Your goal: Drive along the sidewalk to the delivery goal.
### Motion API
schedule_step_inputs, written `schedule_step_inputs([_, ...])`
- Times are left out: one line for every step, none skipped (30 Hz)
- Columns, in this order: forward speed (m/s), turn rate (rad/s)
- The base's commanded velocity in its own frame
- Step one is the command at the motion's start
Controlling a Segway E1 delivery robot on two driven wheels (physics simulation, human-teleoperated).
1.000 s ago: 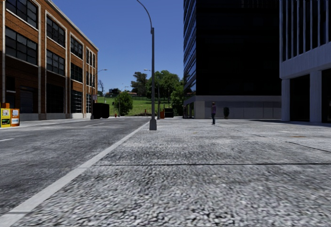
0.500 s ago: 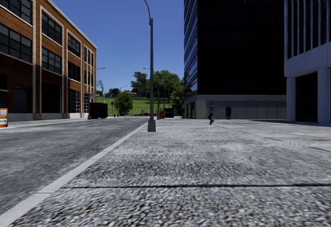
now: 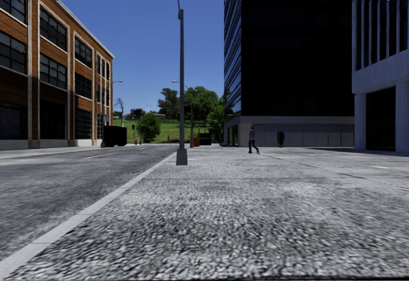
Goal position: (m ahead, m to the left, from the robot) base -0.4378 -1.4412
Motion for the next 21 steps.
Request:
schedule_step_inputs([0.58, -1.20])
schedule_step_inputs([0.53, -1.20])
schedule_step_inputs([0.51, -1.20])
schedule_step_inputs([0.49, -1.20])
schedule_step_inputs([0.49, -1.20])
schedule_step_inputs([0.49, -1.20])
schedule_step_inputs([0.49, -1.20])
schedule_step_inputs([0.48, -1.20])
schedule_step_inputs([0.48, -1.20])
schedule_step_inputs([0.48, -1.20])
schedule_step_inputs([0.48, -1.20])
schedule_step_inputs([0.48, -1.20])
schedule_step_inputs([0.48, 0.00])
schedule_step_inputs([0.48, 0.00])
schedule_step_inputs([0.47, 0.00])
schedule_step_inputs([0.30, 0.00])
schedule_step_inputs([0.05, 0.00])
schedule_step_inputs([0.00, 0.00])
schedule_step_inputs([0.00, 0.00])
schedule_step_inputs([0.00, 0.00])
schedule_step_inputs([0.00, 0.00])
